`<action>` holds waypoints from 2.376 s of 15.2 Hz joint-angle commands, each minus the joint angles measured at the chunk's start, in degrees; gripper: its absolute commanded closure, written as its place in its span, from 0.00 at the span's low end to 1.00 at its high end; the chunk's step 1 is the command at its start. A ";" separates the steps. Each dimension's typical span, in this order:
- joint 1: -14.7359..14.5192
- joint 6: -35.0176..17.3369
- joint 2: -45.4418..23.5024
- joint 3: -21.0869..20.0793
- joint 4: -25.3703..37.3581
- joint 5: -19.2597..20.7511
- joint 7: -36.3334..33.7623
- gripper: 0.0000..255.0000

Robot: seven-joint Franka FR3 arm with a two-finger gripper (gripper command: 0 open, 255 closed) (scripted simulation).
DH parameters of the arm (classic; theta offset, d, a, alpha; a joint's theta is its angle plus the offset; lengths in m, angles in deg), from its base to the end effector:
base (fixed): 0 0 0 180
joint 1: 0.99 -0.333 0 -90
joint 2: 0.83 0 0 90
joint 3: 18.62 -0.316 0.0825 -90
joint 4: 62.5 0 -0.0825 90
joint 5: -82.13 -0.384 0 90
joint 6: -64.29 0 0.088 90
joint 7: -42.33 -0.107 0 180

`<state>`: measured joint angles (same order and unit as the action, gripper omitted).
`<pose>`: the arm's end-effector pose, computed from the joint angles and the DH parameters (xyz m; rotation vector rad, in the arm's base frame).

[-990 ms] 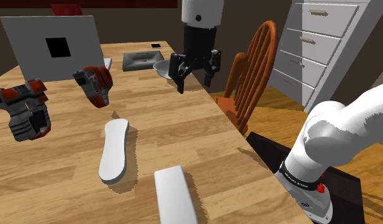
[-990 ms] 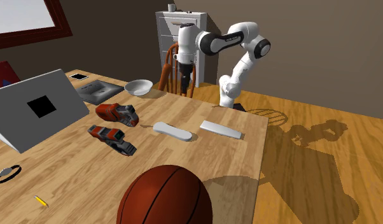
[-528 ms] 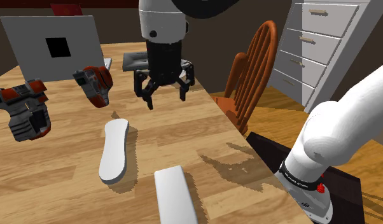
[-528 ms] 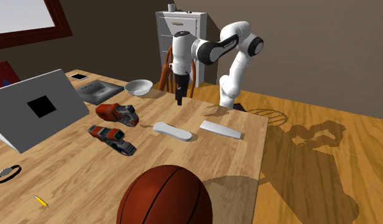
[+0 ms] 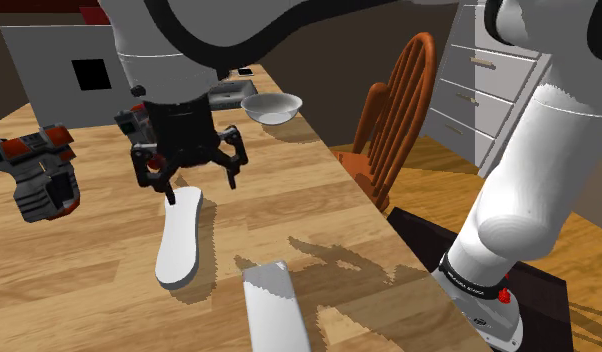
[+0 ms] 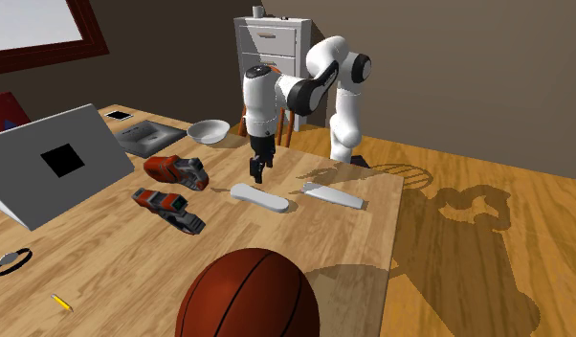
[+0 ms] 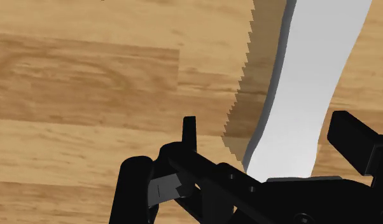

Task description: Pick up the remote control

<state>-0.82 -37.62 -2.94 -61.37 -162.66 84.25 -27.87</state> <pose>0.4271 0.3808 0.5427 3.0503 -0.7382 0.0178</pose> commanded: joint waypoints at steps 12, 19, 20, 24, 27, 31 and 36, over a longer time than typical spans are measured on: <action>-5.35 -3.23 -13.44 -0.64 5.25 9.56 -10.66 0.00; -5.37 -3.23 -13.49 -0.63 5.29 9.59 -10.67 1.00; -5.38 -3.20 -13.49 -0.63 5.32 9.59 -10.68 1.00; -5.38 -2.50 -13.34 -0.69 5.93 9.46 -10.58 1.00; -5.52 -0.27 -13.15 -0.81 8.03 9.24 -10.38 1.00; -5.82 2.79 -13.11 -0.95 11.09 9.12 -10.20 1.00; -6.44 6.78 -13.45 -1.07 15.37 9.27 -10.13 1.00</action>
<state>-7.31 -31.54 -16.60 -62.40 -147.82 93.67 -38.14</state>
